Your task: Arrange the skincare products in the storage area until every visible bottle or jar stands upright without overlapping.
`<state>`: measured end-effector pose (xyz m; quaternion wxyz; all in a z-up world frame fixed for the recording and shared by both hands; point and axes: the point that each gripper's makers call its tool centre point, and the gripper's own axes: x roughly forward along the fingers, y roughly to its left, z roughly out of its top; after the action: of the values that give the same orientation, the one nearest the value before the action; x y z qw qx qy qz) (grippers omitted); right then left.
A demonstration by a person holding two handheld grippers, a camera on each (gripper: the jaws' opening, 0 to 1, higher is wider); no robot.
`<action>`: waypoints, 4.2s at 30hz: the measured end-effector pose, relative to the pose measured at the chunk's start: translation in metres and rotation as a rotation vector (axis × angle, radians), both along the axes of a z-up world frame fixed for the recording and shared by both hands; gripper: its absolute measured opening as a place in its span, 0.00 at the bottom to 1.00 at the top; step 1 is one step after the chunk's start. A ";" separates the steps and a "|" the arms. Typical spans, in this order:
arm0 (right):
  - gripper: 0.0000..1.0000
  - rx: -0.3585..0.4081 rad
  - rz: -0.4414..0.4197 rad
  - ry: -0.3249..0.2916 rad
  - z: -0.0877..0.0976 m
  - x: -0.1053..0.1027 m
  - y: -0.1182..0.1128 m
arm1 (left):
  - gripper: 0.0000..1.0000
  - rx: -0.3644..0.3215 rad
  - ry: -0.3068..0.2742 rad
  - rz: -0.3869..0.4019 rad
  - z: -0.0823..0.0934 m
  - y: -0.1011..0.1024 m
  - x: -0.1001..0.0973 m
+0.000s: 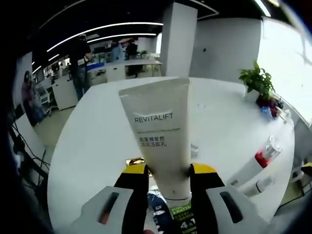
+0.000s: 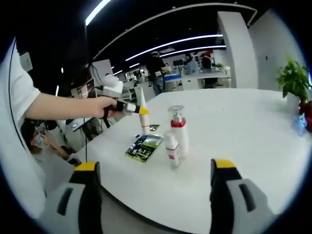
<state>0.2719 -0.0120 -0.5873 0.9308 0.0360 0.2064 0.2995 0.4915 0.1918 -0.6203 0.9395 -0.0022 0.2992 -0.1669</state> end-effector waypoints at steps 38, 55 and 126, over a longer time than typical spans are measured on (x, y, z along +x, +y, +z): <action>0.72 0.006 0.234 -0.129 0.059 0.006 0.072 | 0.29 -0.014 -0.157 -0.155 0.049 -0.041 -0.130; 0.58 0.082 0.297 -0.192 0.093 0.015 0.101 | 0.30 0.003 -0.232 -0.248 0.076 -0.076 -0.169; 0.14 0.064 0.796 -0.187 0.090 -0.016 0.112 | 0.21 -0.064 -0.102 -1.101 0.072 -0.130 -0.244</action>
<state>0.2562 0.1000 -0.4972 0.7554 -0.0451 0.1092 0.6445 0.2476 0.0622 -0.5480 0.7261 0.1340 0.2049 -0.6426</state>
